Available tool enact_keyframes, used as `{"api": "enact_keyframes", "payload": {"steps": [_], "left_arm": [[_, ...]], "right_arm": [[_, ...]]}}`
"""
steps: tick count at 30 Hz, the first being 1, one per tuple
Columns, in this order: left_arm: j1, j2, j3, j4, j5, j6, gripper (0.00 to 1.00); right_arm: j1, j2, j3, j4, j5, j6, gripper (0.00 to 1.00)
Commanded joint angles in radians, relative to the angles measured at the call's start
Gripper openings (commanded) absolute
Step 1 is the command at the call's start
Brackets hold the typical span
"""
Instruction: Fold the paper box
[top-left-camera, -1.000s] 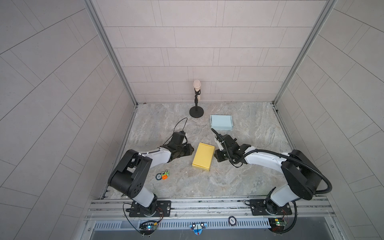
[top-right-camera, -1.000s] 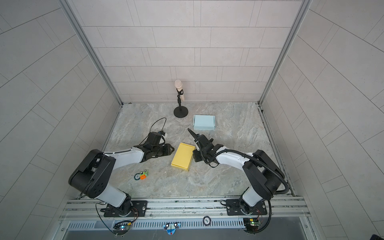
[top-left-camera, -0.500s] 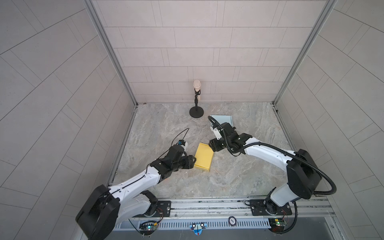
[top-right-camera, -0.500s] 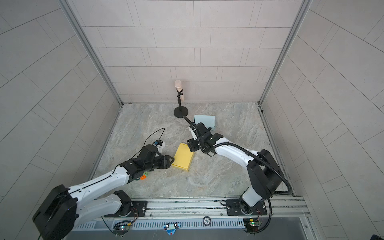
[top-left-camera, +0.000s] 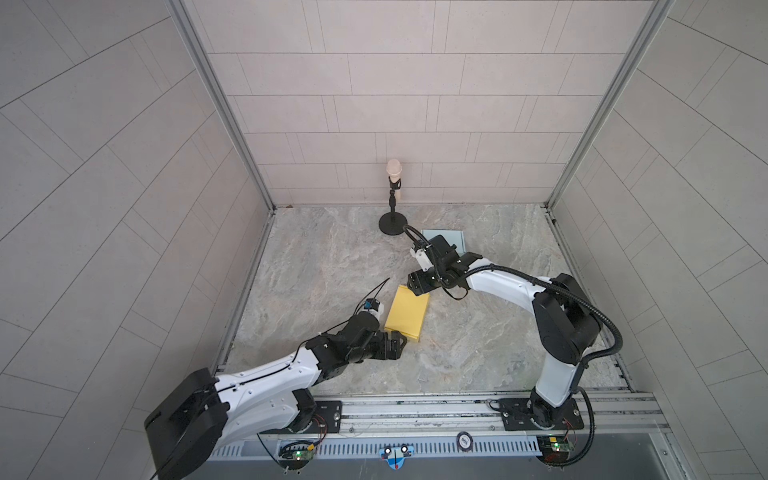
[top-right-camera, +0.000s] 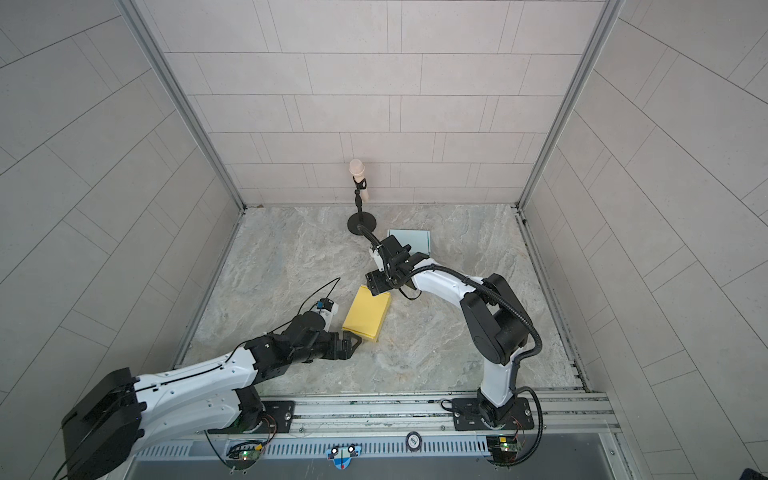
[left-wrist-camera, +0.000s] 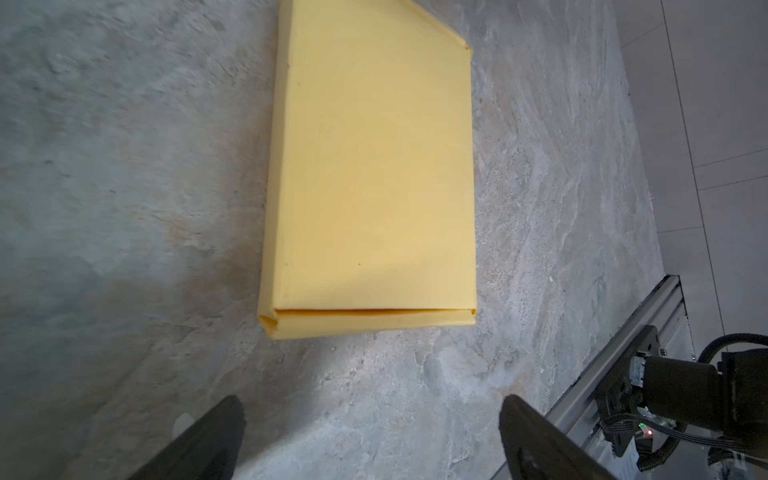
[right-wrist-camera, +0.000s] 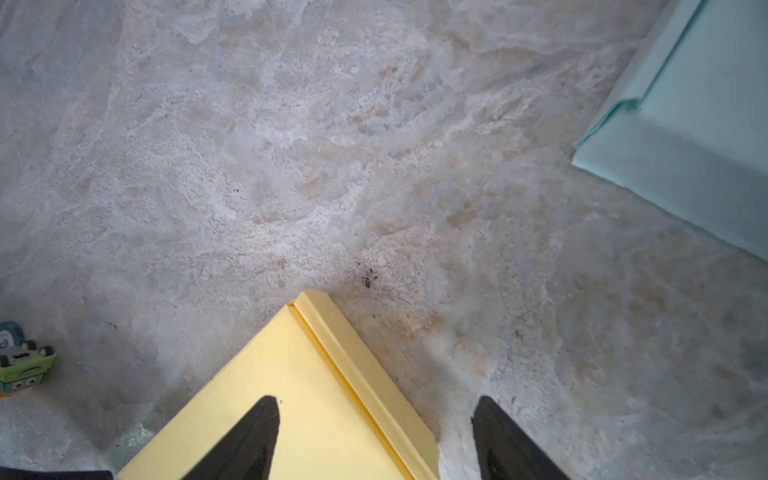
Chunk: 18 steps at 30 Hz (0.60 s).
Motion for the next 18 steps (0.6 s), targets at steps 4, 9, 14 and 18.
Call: {"api": "enact_keyframes", "payload": {"steps": [4,9,14,18], "left_arm": [[-0.016,0.093,0.005,0.133,0.0,-0.028,0.99],[-0.017,0.143,0.024,0.164,0.012,-0.01,0.79],[-0.013,0.17,0.047,0.168,0.0,0.003,0.73],[0.001,0.187,0.059,0.174,0.006,0.016,0.69]], "right_arm": [[0.0,0.065,0.03,0.009,-0.053,0.022,0.74],[-0.009,0.083,0.015,0.027,-0.084,0.044,0.71],[-0.01,0.069,-0.007,0.039,-0.097,0.054,0.68],[-0.01,0.067,-0.02,0.039,-0.109,0.053,0.66]]}}
